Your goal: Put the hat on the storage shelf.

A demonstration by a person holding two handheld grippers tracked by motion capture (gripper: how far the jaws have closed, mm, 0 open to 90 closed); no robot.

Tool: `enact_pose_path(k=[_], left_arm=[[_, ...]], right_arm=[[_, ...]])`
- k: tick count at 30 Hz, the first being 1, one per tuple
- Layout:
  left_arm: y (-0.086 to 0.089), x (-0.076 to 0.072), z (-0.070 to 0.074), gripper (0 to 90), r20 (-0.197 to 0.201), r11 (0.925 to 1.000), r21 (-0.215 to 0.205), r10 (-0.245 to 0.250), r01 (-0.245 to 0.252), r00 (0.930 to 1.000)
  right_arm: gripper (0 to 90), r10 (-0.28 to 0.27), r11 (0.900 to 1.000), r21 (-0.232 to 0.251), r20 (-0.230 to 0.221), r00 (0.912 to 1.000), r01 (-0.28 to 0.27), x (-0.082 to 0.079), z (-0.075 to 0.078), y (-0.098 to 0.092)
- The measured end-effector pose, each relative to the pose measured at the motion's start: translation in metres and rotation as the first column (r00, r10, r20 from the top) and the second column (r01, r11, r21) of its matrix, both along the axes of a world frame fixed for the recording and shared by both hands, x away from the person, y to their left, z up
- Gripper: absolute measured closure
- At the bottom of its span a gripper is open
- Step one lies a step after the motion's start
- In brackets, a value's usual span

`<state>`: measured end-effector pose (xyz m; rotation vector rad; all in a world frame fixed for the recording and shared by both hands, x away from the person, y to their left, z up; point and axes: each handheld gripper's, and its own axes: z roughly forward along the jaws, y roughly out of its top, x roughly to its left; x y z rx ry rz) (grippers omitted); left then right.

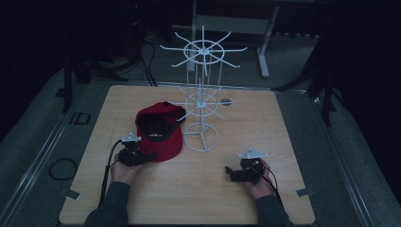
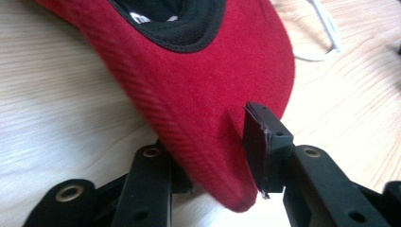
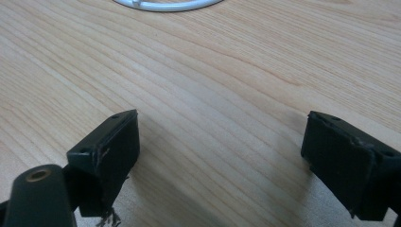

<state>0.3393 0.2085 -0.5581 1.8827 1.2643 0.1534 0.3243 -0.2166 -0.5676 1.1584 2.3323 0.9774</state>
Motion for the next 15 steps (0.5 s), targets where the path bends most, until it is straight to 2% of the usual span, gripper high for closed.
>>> enact_pose_path(k=[2,4,7,11,12,15], left_arm=[[-0.003,-0.002,0.002,69.7,0.009,0.9999,-0.013,0.002,-0.002,1.0000],[-0.005,-0.004,0.004,72.0,0.019,0.9999,-0.007,0.012,-0.012,0.9997],[-0.006,-0.007,0.004,76.6,0.032,0.9987,-0.039,0.035,-0.033,0.9989],[-0.004,-0.011,0.009,84.7,0.063,0.9972,-0.062,0.044,-0.041,0.9970],[-0.005,-0.012,0.010,85.4,0.076,0.9980,-0.050,0.042,-0.039,0.9962],[-0.005,-0.014,0.011,85.6,0.086,0.9973,-0.049,0.059,-0.055,0.9945]], right_arm=[[12.1,0.000,1.000,0.000,0.000,1.0000,0.000,0.000,0.000,0.000],[12.1,0.000,1.000,0.000,0.000,1.0000,0.000,0.000,0.000,0.000],[12.1,0.000,1.000,0.000,0.000,1.0000,0.000,0.000,0.000,0.000],[12.1,0.000,1.000,0.000,0.000,1.0000,0.000,0.000,0.000,0.000],[12.1,0.000,1.000,0.000,0.000,1.0000,0.000,0.000,0.000,0.000],[12.1,0.000,1.000,0.000,-0.001,1.0000,0.000,0.000,0.000,0.000]])
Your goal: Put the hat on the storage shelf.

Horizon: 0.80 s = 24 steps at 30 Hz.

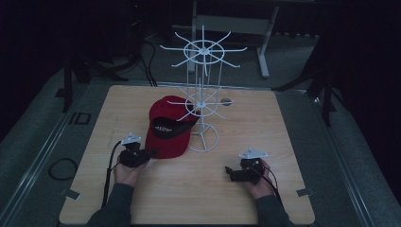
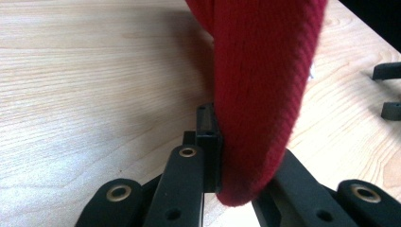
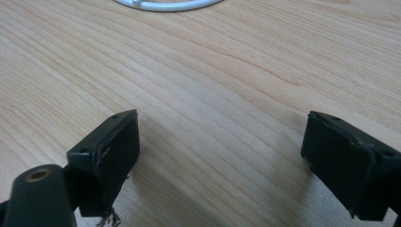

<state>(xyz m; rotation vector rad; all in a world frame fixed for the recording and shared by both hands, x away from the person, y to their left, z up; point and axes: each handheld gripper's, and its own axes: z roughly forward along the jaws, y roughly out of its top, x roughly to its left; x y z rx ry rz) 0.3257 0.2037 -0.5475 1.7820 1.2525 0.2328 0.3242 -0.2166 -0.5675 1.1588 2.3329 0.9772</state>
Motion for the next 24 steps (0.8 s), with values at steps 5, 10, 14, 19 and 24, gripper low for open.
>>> enact_pose_path(k=[5,10,14,19,24], left_arm=[[0.004,-0.003,0.003,85.8,0.031,0.9994,0.020,0.028,-0.028,0.9991],[0.005,-0.004,0.004,85.8,0.048,0.9987,0.025,0.043,-0.045,0.9979],[0.007,-0.006,0.006,85.8,0.062,0.9979,0.026,0.058,-0.060,0.9964],[0.011,-0.007,0.009,85.8,0.078,0.9969,0.003,0.078,-0.079,0.9939],[0.016,-0.010,0.013,85.8,0.101,0.9954,-0.005,0.096,-0.096,0.9903]], right_arm=[[12.1,0.000,1.000,0.000,0.000,1.0000,0.000,0.000,0.000,0.000],[12.1,0.000,1.000,0.000,0.000,1.0000,0.000,0.000,0.000,0.000],[12.1,0.000,1.000,0.000,0.000,1.0000,0.000,0.000,0.000,0.000],[12.1,0.000,1.000,0.000,0.000,1.0000,0.000,0.000,0.000,0.000],[12.1,0.000,1.000,0.000,0.000,1.0000,0.000,0.000,0.000,0.000]])
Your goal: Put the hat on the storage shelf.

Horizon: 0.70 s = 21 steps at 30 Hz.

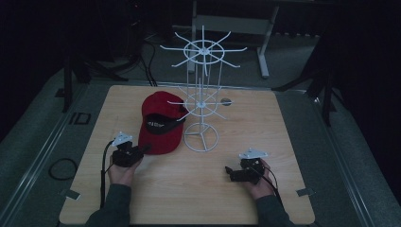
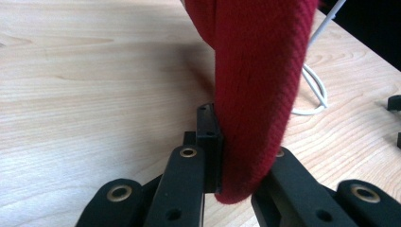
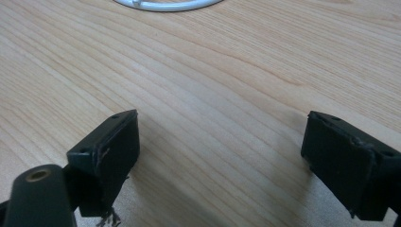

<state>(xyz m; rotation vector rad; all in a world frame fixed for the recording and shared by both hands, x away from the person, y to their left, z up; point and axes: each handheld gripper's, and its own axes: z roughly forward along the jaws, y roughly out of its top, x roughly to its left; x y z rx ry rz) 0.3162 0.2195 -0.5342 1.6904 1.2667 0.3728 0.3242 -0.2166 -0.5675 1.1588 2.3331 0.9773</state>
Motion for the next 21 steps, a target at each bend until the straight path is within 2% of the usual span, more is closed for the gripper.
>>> enact_pose_path(k=[21], left_arm=[[0.015,-0.010,0.017,85.7,0.054,0.9976,-0.011,0.068,-0.068,0.9962]], right_arm=[[12.1,0.001,1.000,-0.001,0.001,1.0000,-0.001,0.000,0.000,0.000]])
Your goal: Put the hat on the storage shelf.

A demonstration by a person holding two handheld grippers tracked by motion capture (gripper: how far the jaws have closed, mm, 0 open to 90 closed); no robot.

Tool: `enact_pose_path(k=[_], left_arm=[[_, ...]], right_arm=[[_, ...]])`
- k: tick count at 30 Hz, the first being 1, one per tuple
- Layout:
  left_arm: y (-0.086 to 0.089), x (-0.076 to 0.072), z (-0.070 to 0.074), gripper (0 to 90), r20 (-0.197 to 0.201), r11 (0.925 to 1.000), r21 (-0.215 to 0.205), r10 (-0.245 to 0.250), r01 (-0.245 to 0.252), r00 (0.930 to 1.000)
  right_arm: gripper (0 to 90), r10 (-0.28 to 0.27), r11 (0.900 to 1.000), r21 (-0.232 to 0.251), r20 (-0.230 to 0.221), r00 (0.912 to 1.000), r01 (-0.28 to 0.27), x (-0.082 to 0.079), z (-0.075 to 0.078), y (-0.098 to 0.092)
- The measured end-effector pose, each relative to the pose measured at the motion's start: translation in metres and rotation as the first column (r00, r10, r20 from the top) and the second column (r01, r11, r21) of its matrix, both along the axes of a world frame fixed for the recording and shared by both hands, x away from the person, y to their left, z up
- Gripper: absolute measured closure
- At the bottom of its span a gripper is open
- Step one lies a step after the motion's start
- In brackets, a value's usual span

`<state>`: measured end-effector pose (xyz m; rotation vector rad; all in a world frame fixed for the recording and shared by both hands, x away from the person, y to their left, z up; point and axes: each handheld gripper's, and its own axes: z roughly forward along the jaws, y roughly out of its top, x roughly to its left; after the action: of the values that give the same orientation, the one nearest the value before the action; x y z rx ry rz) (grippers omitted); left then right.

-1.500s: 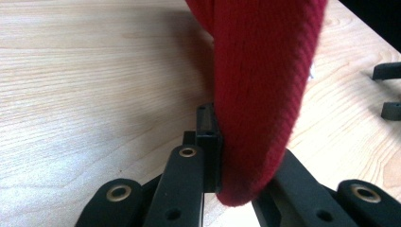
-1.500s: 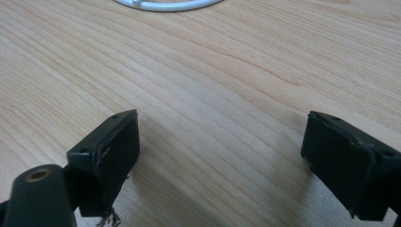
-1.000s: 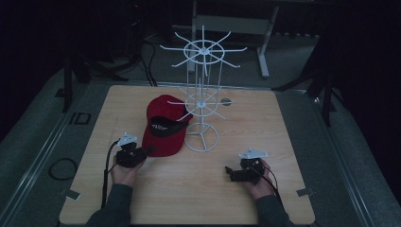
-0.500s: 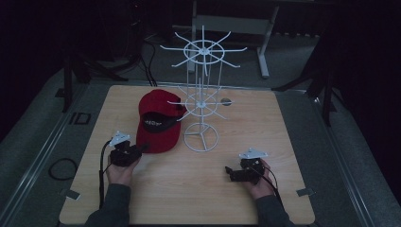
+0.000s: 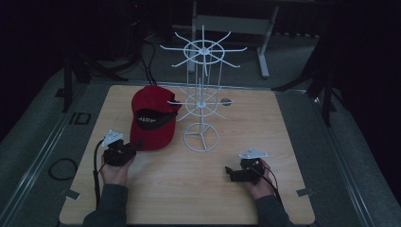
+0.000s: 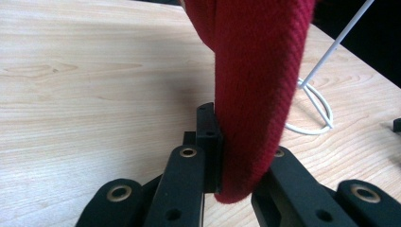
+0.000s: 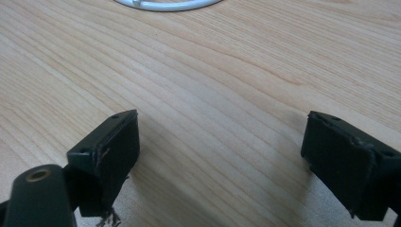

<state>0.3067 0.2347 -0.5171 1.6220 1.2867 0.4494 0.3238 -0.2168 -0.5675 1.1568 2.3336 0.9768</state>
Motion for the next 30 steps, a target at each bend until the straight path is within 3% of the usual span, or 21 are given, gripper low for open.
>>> enact_pose_path(k=[13,30], left_arm=[[0.009,-0.006,0.013,85.7,0.025,0.9995,0.000,0.031,-0.031,0.9992],[0.011,-0.002,0.034,85.7,0.074,0.9988,-0.007,0.048,-0.047,0.9961]], right_arm=[[12.1,0.000,1.000,-0.001,0.001,1.0000,0.000,0.000,0.000,0.000],[12.1,-0.001,1.000,0.001,0.000,1.0000,0.001,0.000,0.000,0.000]])
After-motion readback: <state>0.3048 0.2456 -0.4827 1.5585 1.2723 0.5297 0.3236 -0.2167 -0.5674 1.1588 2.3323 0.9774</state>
